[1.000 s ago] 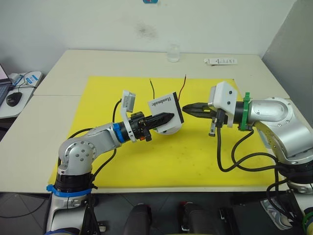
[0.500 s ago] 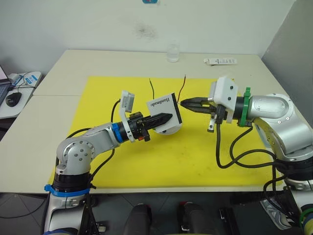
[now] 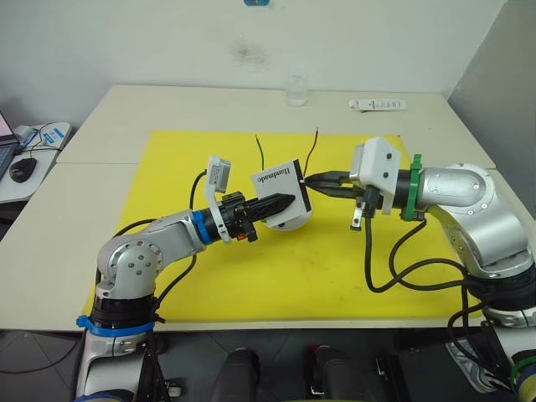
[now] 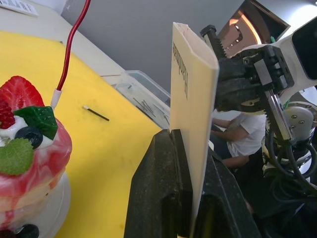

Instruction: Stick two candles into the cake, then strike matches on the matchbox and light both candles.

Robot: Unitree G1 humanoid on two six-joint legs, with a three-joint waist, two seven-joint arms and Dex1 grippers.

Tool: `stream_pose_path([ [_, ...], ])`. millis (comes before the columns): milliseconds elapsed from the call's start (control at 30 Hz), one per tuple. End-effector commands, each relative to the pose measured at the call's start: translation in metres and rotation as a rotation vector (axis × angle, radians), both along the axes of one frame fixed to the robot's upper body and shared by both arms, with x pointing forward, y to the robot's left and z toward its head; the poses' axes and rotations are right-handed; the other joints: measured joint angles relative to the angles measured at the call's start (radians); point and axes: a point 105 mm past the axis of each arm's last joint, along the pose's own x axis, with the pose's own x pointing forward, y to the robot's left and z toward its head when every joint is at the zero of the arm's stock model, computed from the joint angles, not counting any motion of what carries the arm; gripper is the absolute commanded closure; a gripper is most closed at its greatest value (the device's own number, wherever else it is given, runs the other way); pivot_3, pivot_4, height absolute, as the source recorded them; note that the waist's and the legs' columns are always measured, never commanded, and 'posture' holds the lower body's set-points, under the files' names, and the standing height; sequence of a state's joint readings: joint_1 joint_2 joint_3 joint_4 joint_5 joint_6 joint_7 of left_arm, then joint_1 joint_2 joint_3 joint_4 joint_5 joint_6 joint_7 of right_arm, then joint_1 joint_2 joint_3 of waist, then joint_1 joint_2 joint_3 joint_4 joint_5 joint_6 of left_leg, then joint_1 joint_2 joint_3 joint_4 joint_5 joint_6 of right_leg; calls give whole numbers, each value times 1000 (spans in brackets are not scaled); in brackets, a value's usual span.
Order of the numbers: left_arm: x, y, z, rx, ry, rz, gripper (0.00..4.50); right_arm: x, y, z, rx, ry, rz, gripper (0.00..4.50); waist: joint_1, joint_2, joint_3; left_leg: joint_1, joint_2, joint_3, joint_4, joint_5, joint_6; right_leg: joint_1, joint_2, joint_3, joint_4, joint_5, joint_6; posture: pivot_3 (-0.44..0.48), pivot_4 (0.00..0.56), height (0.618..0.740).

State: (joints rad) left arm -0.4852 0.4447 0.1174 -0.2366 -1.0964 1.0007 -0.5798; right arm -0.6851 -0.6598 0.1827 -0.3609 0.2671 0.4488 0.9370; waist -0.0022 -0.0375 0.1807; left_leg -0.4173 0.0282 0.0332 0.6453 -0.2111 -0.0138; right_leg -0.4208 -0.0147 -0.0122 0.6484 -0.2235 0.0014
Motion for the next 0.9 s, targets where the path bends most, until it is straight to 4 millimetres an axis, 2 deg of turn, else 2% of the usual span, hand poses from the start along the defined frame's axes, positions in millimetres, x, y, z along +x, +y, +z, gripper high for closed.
stream_pose_path([
  [33, -3, -2, 12, -18, -51, -20, 4500, 1, 1, 4, 9, -35, -1, 4443, 0, 0, 0, 0, 0, 0, 0, 0, 0, 0, 0, 0, 0, 0, 0, 0, 150, 740],
  [367, -5, -2, 14, -21, -58, -17, 4500, 2, 7, -6, -20, -32, 29, 4443, 0, 0, 0, 0, 0, 0, 0, 0, 0, 0, 0, 0, 0, 0, 0, 0, 150, 740],
  [533, -4, -2, 16, -27, -65, -19, 4500, 0, 8, -33, -136, 6, 67, 4443, 0, 0, 0, 0, 0, 0, 0, 0, 0, 0, 0, 0, 0, 0, 0, 0, 150, 740],
  [567, -4, -2, 17, -29, -66, -18, 4500, -3, 6, -41, -171, 38, 84, 4443, 0, 0, 0, 0, 0, 0, 0, 0, 0, 0, 0, 0, 0, 0, 0, 0, 150, 740],
  [667, 0, -1, 20, -41, -71, -10, 4500, -42, -14, -67, -326, 210, 233, 4443, 8, 0, 0, 0, 0, -1, 0, 0, 0, 1, 0, -1, -1, 0, 0, 0, 150, 740],
  [700, 1, 0, 21, -44, -70, -7, 4500, -57, -26, -67, -365, 260, 270, 4443, 16, 0, 0, -1, 0, -1, 0, 0, 0, 1, 0, -2, -2, 0, 0, 0, 150, 740],
  [767, 3, 1, 19, -44, -70, -7, 4500, -71, -44, -53, -380, 350, 268, 4443, 19, 2, 1, -2, -1, -1, 0, 0, 0, 0, 0, -2, -2, -1, 0, 0, 150, 740],
  [833, 4, 2, 18, -45, -68, -6, 4500, -70, -52, -36, -358, 356, 229, 4443, 10, 3, 2, -1, -2, 2, 0, 0, 0, 0, -3, 1, -2, 0, 1, 0, 150, 740],
  [900, 3, 0, 17, -54, -65, -8, 4500, -57, -56, -17, -313, 304, 156, 4443, -4, 3, 2, 2, -1, 3, 1, 0, 0, 1, -3, 0, -1, 1, 0, 0, 150, 740],
])
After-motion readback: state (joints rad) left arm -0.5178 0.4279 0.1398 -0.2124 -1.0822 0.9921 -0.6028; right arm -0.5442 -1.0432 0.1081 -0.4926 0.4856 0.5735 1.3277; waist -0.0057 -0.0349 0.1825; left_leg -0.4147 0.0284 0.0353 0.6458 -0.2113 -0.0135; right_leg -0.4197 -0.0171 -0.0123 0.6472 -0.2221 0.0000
